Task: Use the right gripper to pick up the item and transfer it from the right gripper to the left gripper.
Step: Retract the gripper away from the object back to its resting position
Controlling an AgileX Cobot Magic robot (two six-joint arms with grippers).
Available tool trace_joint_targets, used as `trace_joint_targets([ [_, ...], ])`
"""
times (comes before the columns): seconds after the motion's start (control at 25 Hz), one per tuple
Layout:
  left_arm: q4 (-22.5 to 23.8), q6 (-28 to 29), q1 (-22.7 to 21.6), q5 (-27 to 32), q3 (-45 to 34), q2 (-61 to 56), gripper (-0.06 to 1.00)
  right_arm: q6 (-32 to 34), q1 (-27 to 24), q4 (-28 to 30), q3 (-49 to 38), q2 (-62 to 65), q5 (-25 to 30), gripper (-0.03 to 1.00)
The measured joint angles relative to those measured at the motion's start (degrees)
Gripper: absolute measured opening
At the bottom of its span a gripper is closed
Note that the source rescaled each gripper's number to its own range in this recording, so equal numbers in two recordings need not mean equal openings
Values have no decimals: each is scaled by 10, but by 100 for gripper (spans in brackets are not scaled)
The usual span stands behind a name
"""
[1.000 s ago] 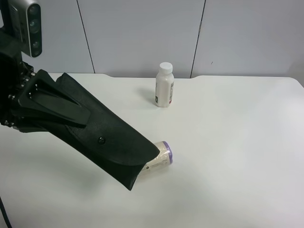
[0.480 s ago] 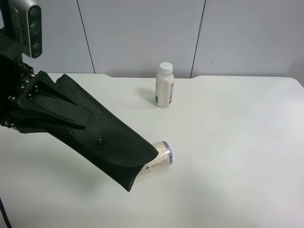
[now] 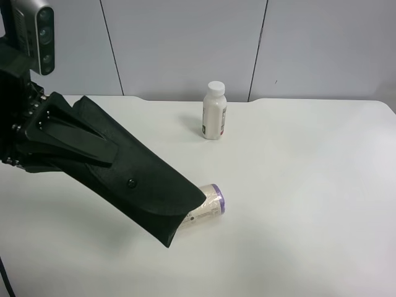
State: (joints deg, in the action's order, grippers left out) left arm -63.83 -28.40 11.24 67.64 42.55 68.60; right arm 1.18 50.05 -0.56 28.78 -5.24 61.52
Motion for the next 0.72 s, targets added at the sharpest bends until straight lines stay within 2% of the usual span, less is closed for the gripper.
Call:
trace_joint_targets([
  [0.44, 1, 0, 0, -10, 0, 0, 0, 0, -332, 0, 0, 54, 0, 100],
  [0.6, 2, 0, 0, -24, 0, 0, 0, 0, -395, 0, 0, 54, 0, 100],
  [0.72, 3, 0, 0, -32, 0, 0, 0, 0, -405, 0, 0, 54, 0, 100],
])
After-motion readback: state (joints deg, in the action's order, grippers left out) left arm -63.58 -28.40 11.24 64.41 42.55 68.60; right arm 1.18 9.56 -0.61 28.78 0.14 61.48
